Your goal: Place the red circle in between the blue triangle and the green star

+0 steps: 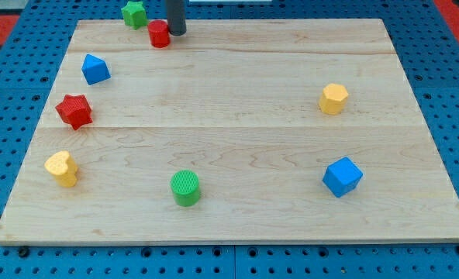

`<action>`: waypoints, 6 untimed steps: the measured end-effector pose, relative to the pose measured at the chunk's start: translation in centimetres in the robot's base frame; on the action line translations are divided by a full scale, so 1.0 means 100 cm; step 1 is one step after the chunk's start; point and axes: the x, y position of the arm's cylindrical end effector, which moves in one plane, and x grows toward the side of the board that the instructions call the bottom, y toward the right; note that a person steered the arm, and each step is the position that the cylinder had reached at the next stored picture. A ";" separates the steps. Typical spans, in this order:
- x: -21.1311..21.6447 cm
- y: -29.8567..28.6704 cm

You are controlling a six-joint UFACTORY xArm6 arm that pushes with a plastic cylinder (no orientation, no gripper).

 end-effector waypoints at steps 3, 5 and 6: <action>-0.011 -0.020; -0.010 -0.015; 0.009 -0.015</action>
